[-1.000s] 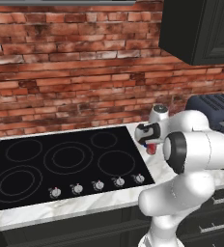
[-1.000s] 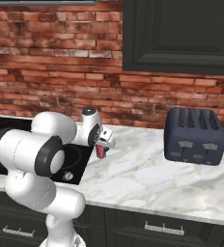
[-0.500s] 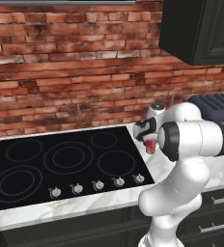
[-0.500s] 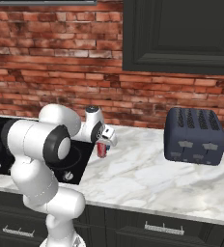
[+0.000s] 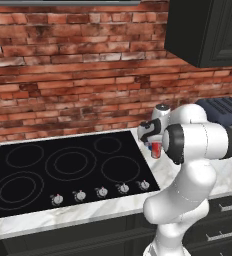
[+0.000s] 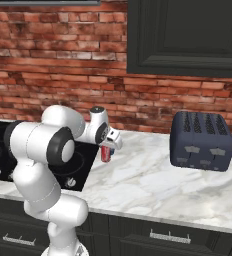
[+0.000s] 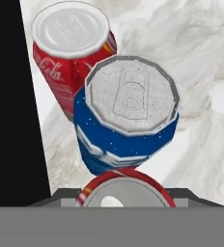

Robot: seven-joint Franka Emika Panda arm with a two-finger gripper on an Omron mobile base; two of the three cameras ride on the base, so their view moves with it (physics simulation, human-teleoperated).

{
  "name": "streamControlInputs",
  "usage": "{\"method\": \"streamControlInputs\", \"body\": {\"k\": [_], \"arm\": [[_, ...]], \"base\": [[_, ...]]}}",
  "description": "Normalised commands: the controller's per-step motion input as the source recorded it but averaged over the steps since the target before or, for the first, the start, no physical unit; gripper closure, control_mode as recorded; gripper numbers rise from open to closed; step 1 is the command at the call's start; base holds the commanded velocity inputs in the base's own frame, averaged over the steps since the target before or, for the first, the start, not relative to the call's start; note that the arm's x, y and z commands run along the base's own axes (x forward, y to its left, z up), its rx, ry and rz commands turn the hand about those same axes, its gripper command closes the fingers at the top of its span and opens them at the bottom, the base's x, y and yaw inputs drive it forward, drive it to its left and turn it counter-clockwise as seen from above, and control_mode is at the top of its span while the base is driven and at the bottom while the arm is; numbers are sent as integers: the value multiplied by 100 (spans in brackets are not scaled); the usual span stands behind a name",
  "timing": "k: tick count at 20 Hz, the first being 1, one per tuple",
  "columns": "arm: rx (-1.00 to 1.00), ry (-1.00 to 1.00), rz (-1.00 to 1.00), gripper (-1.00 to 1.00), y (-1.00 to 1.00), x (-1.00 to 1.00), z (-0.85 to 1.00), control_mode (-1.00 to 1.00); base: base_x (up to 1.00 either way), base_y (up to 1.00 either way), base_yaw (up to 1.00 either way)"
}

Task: Four empty soda cans are scattered around the kitchen. Gather all the cans and cluster them next to the stove for recycling.

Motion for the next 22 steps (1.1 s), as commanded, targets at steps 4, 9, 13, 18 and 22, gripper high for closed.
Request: {"method": "streamControlInputs", "body": {"k": [4,9,13,18,22], "arm": [[0,0,0,100,0,-2,-4,-100],[0,0,0,-100,0,0,-8,-100],[0,0,0,-100,0,0,-1,-100],[0,-2,0,-100,0,-14,0,-100],[0,-7,0,-100,-1,-47,7,-100]], "base": [[0,0,0],[0,0,0],[0,0,0],[0,0,0],[0,0,0]]}}
